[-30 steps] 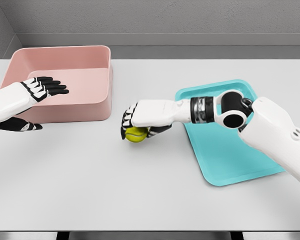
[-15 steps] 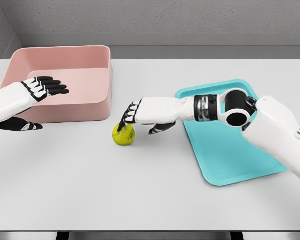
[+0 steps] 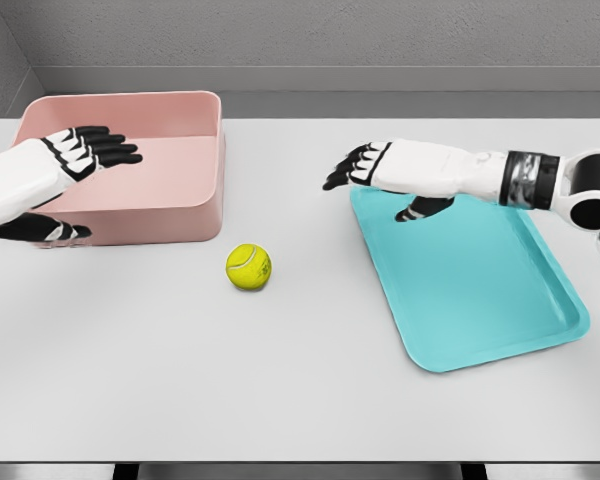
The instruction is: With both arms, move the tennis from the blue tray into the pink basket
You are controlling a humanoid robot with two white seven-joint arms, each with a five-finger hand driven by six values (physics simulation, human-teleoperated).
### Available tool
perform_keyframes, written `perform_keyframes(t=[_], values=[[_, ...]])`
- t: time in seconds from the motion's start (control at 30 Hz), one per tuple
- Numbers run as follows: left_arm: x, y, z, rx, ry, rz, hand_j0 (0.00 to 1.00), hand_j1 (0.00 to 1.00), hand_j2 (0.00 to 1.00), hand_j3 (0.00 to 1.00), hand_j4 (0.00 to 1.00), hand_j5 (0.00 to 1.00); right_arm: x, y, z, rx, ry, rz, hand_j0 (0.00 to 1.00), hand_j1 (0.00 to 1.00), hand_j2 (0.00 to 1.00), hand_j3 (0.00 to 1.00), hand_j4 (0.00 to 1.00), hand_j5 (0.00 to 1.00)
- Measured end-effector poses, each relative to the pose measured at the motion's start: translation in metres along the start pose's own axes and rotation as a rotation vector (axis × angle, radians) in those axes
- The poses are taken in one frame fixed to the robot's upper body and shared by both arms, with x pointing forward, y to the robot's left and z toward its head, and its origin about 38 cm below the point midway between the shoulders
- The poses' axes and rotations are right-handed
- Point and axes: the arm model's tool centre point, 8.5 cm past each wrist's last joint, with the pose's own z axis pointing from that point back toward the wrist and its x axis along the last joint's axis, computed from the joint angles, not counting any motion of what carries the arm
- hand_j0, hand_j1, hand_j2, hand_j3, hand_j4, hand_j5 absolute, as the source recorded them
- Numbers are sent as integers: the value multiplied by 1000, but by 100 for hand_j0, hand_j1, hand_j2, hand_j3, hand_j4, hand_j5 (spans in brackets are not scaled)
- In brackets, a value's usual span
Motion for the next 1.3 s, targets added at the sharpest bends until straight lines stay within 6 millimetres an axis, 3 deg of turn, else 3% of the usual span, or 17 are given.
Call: perform_keyframes(t=[0.1, 0.3, 0.43, 0.5, 0.57, 0.67, 0.73, 0.83, 0.9, 1.0, 1.2, 1.3], values=[[5, 4, -6, 16, -23, -7, 100, 100, 100, 100, 100, 100, -15, -3, 39, 15, 78, 8, 100, 100, 100, 100, 100, 100], [10, 20, -23, 66, -59, -52, 100, 100, 100, 100, 100, 100, -21, -4, 66, 26, 127, 14, 100, 100, 100, 100, 100, 100], [15, 30, -41, 100, -93, -90, 100, 100, 100, 100, 100, 100, -18, 26, 89, 61, 148, -65, 100, 100, 100, 100, 100, 100], [19, 28, -52, 86, -119, -91, 100, 100, 100, 100, 100, 100, -11, 31, 99, 69, 143, -77, 100, 100, 100, 100, 100, 100], [22, 16, -58, 63, -137, -68, 100, 100, 100, 100, 100, 100, -6, 23, 105, 66, 136, -58, 100, 100, 100, 100, 100, 100], [29, 24, -74, 57, -184, -90, 100, 100, 100, 100, 100, 100, 2, 2, 120, 38, 131, -40, 100, 100, 100, 100, 100, 100], [33, 11, -79, 23, -205, -67, 100, 100, 100, 100, 100, 100, 6, -4, 123, 27, 122, -36, 100, 100, 100, 100, 100, 100], [38, 12, -92, -4, -242, -78, 100, 100, 100, 100, 100, 100, 9, -8, 125, 19, 114, -35, 100, 100, 100, 100, 100, 100], [39, -4, -94, -43, -247, -49, 100, 100, 100, 100, 100, 100, 11, -1, 125, 28, 110, -51, 100, 100, 100, 100, 100, 100], [37, -5, -102, -67, -259, -46, 100, 100, 100, 100, 100, 100, 11, -1, 126, 30, 111, -53, 100, 100, 100, 100, 100, 100], [34, -36, -108, -121, -258, 43, 100, 100, 100, 100, 100, 100, 11, 3, 127, 36, 112, -63, 100, 100, 100, 100, 100, 100], [31, -40, -115, -127, -257, 63, 100, 100, 100, 100, 100, 100, 11, 7, 126, 41, 111, -73, 100, 100, 100, 100, 100, 100]])
